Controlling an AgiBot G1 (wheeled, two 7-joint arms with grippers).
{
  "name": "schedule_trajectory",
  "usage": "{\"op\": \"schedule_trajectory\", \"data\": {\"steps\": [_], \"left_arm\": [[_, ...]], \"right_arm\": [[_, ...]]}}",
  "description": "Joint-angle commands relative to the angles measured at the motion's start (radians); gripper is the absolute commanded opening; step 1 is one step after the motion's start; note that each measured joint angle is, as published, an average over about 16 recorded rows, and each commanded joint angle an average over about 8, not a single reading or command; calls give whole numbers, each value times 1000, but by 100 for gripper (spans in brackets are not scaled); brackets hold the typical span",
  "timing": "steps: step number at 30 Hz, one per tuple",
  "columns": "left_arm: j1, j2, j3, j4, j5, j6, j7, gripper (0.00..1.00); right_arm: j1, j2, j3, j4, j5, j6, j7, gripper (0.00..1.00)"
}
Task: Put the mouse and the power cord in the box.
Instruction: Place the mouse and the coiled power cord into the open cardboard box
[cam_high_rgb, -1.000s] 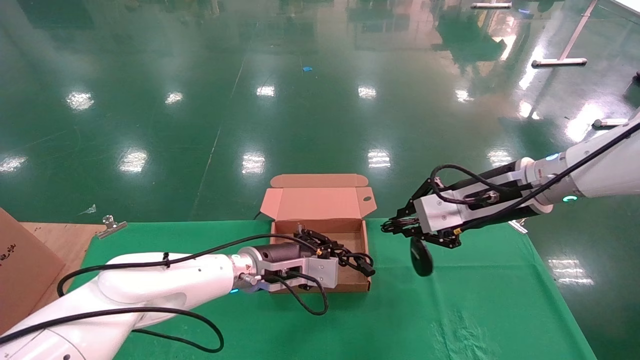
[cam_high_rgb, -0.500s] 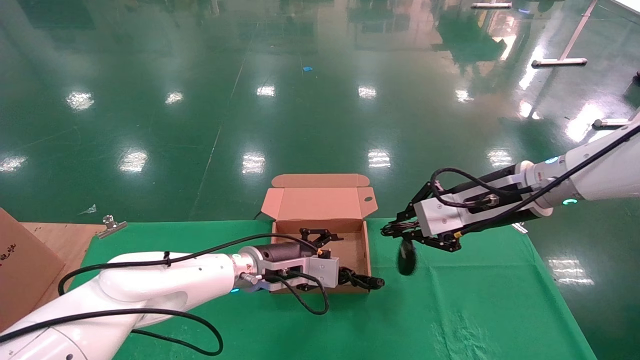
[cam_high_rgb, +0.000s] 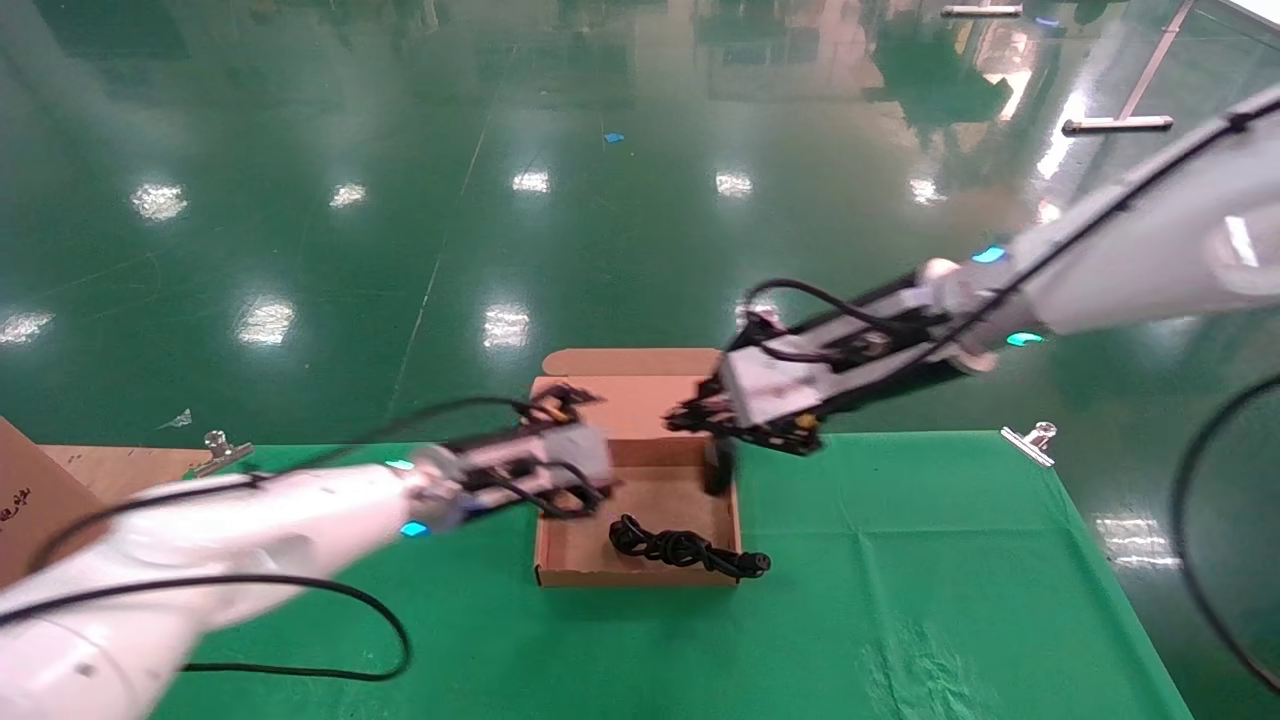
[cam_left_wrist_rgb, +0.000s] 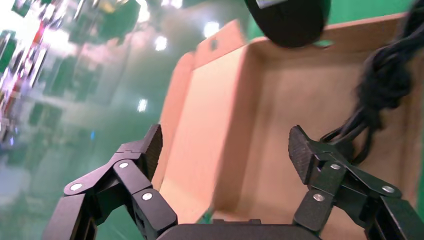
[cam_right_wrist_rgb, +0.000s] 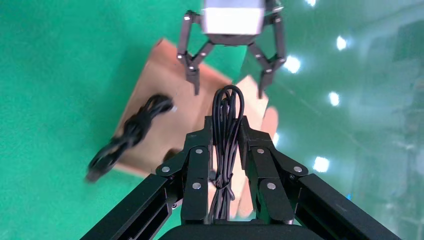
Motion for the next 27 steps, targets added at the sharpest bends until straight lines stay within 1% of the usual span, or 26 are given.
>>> {"op": "schedule_trajectory", "data": {"steps": [1, 4, 5, 9, 12, 13, 16, 27], "left_arm": [[-12, -20, -16, 29, -28, 34, -4, 100], [-16, -89, -47, 41, -73, 148, 9, 100], [-16, -111, -57, 42, -88, 185, 16, 100], [-10, -168, -84, 45, -130, 293, 41, 100], [-6, -185, -95, 49, -148, 334, 54, 100], [-5, -187, -97, 50, -151, 340, 56, 100], [-4, -191, -100, 53, -157, 350, 58, 100], [-5, -178, -95, 48, -148, 327, 51, 100]], "right_arm": [[-2, -22, 3, 10, 1, 5, 9, 0], [-57, -32, -17, 99, 11, 40, 52, 0], [-79, -34, -29, 135, 15, 58, 68, 5], [-151, -40, -79, 253, 28, 128, 126, 55], [-189, -43, -111, 308, 33, 175, 151, 93], [-195, -43, -116, 316, 35, 183, 155, 100], [-207, -44, -126, 332, 37, 200, 160, 100], [-186, -40, -109, 303, 35, 173, 145, 100]]}}
